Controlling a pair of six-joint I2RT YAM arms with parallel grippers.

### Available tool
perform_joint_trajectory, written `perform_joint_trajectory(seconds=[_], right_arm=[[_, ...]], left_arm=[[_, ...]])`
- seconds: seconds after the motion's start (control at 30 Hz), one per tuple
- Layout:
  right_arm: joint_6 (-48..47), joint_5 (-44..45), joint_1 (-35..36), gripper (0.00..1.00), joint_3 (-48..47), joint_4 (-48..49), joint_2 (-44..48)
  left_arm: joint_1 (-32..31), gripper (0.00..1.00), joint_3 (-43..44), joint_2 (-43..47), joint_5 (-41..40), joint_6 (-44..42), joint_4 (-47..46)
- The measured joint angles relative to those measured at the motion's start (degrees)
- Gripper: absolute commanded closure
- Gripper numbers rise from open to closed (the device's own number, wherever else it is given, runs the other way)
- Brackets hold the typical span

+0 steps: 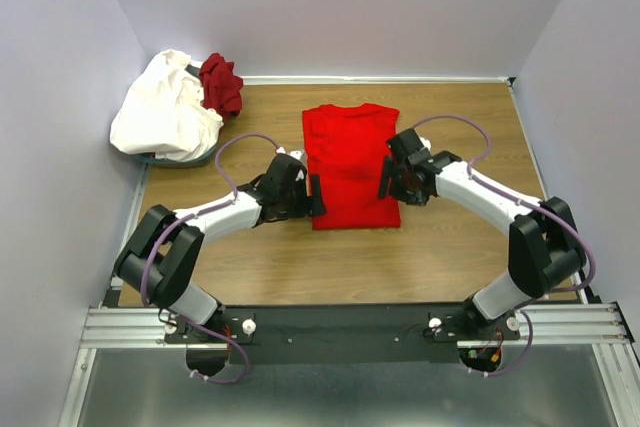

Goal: Fold and stack the t-shirts
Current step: Fold the tshirt

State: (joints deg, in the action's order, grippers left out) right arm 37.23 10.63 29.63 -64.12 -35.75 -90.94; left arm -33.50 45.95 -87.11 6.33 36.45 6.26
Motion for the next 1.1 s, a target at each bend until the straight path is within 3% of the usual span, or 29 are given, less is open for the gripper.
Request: perform_joint_trajectory(seconds=[0.27, 1.1], right_arm=[[2.7, -3.0, -1.0, 0.32, 10.7, 2.6, 3.6], [6.4, -6.7, -1.2, 0.62, 18.9, 11.6, 4.2]], left_arm=[[-0.4, 0.16, -3.1, 0.1, 0.8, 0.7, 0.0], [-1.8, 0.23, -5.6, 3.3, -0.8, 2.8, 0.9]])
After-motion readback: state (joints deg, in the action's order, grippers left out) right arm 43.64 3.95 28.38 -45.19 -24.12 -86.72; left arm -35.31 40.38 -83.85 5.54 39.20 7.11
